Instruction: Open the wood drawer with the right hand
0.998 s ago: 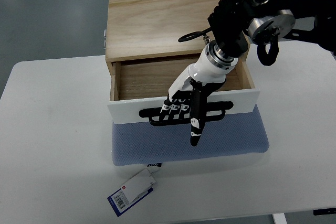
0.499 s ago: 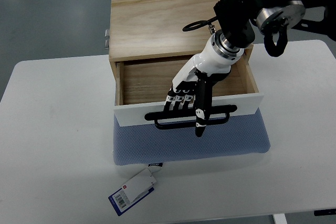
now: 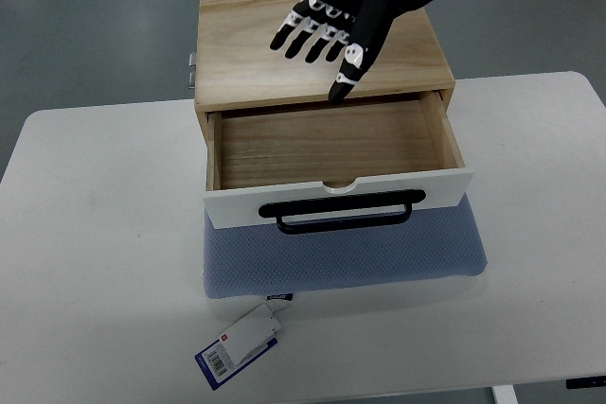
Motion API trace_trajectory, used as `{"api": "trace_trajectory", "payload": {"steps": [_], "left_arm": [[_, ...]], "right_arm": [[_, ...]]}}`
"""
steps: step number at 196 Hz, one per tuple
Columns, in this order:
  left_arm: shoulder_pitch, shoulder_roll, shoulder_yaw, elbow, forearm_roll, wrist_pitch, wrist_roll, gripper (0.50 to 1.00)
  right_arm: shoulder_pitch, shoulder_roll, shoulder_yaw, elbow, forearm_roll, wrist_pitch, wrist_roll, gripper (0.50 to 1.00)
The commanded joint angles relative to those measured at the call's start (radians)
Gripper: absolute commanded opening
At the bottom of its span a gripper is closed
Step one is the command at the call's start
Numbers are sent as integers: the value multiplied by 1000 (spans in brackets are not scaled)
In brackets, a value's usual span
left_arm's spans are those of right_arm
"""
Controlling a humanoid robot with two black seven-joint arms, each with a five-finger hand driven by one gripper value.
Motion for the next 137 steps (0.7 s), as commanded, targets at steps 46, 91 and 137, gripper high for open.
{"api": "trace_trajectory", "payload": {"steps": [46,91,137], "left_arm": [[0,0,8,0,0,3,0,1000],[0,0,11,-2,2,3,0,1000],[0,0,11,-3,2,3,0,1000]], "right_arm": [[-393,-34,469,-425,0,-144,212,946],[-821,117,953,-587,1,-249,470,946],[-1019,321,1291,-724,1,-238,548,946]]}}
